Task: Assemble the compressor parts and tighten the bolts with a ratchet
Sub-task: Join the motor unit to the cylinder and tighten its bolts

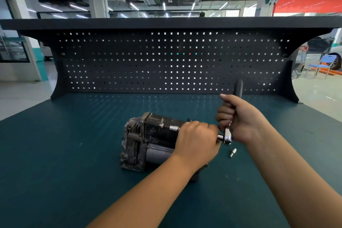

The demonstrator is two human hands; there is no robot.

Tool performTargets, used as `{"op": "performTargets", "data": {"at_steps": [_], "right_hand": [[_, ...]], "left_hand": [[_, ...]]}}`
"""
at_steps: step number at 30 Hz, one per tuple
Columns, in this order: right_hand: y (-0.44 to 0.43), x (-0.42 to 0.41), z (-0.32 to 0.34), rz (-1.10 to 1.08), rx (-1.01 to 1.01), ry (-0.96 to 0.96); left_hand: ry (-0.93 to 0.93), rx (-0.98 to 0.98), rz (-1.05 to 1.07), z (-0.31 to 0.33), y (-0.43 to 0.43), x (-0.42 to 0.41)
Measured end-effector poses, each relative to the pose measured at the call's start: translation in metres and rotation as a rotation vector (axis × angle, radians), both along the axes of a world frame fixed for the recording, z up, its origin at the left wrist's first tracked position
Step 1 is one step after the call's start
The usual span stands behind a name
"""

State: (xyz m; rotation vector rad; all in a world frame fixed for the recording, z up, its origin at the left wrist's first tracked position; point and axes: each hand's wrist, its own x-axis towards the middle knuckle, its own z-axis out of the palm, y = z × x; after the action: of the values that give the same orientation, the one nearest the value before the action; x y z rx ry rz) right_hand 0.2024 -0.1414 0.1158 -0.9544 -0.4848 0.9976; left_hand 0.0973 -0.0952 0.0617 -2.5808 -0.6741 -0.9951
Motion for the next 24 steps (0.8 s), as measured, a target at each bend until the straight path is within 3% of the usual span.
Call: {"op": "performTargets", "data": {"at_steps": [2,5,6,8,10,11,13,14,15,17,19,22,24], "right_hand": [[-0.006,-0.01,-0.012,-0.098,0.146,-0.231],[-0.022,-0.037,-0.03,-0.411,0.568,-1.149],[-0.024,-0.039,-0.037,-0.416,0.712,-1.407],[-0.024,-0.039,-0.041,-0.369,0.819,-1.619],[-0.023,-0.041,-0.032,-0.494,0.61,-1.468],[-0.021,-0.042,-0.026,-0.515,0.452,-1.194],[-0.01,-0.03,-0.016,-0.354,0.237,-0.479],[-0.004,-0.018,-0.01,-0.262,0.15,-0.232],[0.0,-0.008,-0.004,-0.178,0.069,-0.08],[0.001,-0.002,-0.003,-0.082,0.027,-0.003],[-0.005,-0.012,-0.016,-0.167,0.173,-0.257],[-0.022,-0.038,-0.038,-0.41,0.63,-1.183],[-0.025,-0.039,-0.047,-0.356,0.861,-1.652]], "left_hand": [[0.064,0.009,0.041,0.0,-0.002,0.004],[0.046,-0.074,-0.009,0.014,0.001,0.0],[0.044,-0.095,-0.076,0.018,0.006,-0.001],[0.097,-0.123,-0.122,0.021,0.009,-0.001],[0.046,-0.161,-0.152,0.017,0.007,0.0],[0.053,-0.134,-0.095,0.017,0.004,0.001],[0.106,-0.099,-0.02,0.012,0.001,0.002],[0.14,-0.078,0.008,0.011,-0.002,0.001],[0.183,-0.07,0.046,0.012,-0.004,0.0],[0.187,-0.041,0.106,0.011,-0.005,-0.002],[0.173,-0.014,0.067,0.013,-0.008,-0.001],[0.118,-0.011,0.024,0.022,-0.003,-0.004],[0.075,-0.091,-0.038,0.025,0.001,-0.006]]}}
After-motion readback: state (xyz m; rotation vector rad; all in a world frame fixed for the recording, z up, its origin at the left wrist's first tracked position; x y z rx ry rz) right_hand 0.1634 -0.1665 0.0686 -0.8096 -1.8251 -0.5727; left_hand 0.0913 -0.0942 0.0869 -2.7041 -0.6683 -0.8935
